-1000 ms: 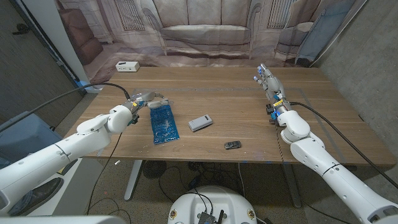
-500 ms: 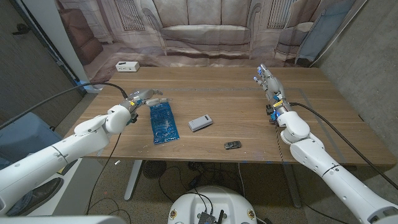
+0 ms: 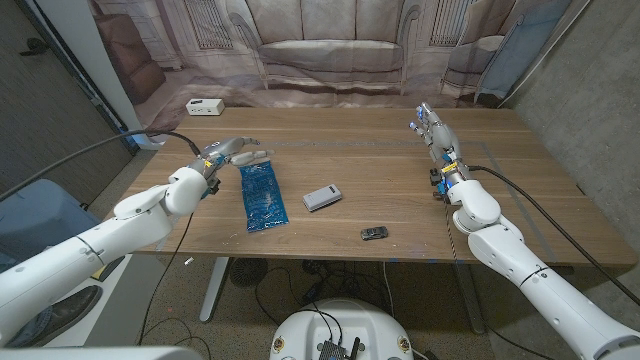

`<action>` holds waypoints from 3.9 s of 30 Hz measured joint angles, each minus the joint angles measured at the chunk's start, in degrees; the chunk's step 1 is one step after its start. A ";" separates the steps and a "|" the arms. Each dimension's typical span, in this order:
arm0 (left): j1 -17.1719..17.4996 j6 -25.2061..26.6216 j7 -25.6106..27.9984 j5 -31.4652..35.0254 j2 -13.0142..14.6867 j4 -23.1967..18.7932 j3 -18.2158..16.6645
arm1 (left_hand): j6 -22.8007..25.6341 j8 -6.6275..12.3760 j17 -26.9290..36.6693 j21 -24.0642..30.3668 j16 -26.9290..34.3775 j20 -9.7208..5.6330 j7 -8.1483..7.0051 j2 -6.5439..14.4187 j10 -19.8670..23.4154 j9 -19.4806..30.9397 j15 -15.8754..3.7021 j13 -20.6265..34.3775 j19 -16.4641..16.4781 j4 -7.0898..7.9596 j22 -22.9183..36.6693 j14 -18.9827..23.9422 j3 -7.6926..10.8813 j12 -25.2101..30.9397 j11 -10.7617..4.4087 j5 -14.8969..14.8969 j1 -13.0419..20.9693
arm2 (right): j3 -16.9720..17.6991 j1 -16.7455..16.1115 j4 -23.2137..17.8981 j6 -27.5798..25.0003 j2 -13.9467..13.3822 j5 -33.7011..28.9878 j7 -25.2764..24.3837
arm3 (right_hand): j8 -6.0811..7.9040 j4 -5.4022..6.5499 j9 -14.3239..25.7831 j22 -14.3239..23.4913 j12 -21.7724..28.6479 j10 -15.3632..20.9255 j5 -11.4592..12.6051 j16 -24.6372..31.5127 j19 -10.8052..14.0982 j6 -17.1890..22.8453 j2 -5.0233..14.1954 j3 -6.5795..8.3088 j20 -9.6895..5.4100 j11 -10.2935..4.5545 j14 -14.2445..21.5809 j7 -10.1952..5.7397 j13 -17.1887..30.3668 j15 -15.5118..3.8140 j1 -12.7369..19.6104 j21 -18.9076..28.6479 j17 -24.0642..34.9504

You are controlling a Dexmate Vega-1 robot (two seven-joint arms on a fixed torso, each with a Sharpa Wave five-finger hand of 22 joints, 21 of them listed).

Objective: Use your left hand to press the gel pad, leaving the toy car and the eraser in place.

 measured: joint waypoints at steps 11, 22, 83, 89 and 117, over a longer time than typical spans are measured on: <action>1.12 -2.14 2.97 -2.92 -1.37 -0.03 -2.55 | 0.00 0.00 0.01 0.00 0.00 -0.05 0.00 -0.01 0.61 0.00 0.30 0.00 0.05 -0.45 0.00 0.31 -0.02 0.36 0.00 0.00 -0.01 | 0.23 -0.26 0.17 1.27 0.20 -0.15 0.02 | 0.00 0.00 0.00 0.00 0.00 0.31 0.00 0.00 0.01 0.00 0.00 0.00 -0.01 -0.31 0.22 0.00 0.00 -0.22 0.00 0.00 0.00; 0.77 -5.74 5.58 -5.77 -4.83 1.91 -3.85 | 0.22 0.00 0.01 0.00 0.00 -0.04 0.22 -0.02 0.84 0.00 0.30 0.00 0.04 -0.45 0.00 0.31 -0.03 0.36 0.23 0.00 -0.02 | 0.29 -0.12 1.53 3.58 0.96 -0.08 1.18 | -0.44 -0.32 0.00 0.00 0.00 0.72 0.00 0.00 2.07 -0.22 0.22 0.32 -1.03 -0.72 1.34 0.22 0.00 -0.71 0.69 0.28 0.00; -2.11 -29.03 -12.07 -44.83 -20.32 14.01 -6.67 | -9.76 -1.62 0.14 -1.66 -0.94 0.64 1.56 0.13 -6.38 -0.01 2.64 0.00 -7.22 -0.21 0.15 -6.58 -0.60 -1.39 2.86 -0.23 -0.64 | 0.64 2.85 7.68 5.91 -0.45 4.02 9.83 | -0.22 -0.31 0.29 -0.12 -0.01 1.51 0.00 0.00 1.62 1.21 0.22 -0.17 -1.03 -0.71 1.82 -0.20 0.00 -1.04 1.29 -0.23 0.29; -3.25 -30.10 -14.48 -47.59 -21.85 16.25 -6.12 | -10.07 -1.62 0.14 -1.66 -0.94 0.54 1.25 0.13 -6.78 0.00 2.87 0.00 -7.31 -0.13 0.15 -6.81 -0.67 -1.39 3.06 -0.23 -0.63 | 0.49 3.56 8.92 6.27 -0.32 4.58 10.89 | -0.22 -0.31 0.29 -0.12 -0.23 1.51 0.00 0.00 1.62 0.90 0.22 -0.17 -1.03 -0.71 1.50 0.11 0.00 -0.71 1.29 -0.23 0.29; -7.50 -29.40 -17.18 -51.87 -26.14 23.75 -3.83 | -12.73 -1.62 0.14 -1.66 -0.94 -0.21 1.86 0.13 -8.83 -0.04 2.82 0.00 -9.23 -0.13 0.14 -9.27 -1.15 -1.38 3.07 -0.22 -1.24 | 0.09 5.30 13.70 5.06 0.02 8.65 15.24 | -0.44 0.52 0.13 -0.12 -0.65 -0.33 0.00 -0.78 -0.22 -0.36 -1.46 -1.40 -0.83 -0.10 -0.23 0.55 0.00 -0.40 -0.39 -0.67 0.55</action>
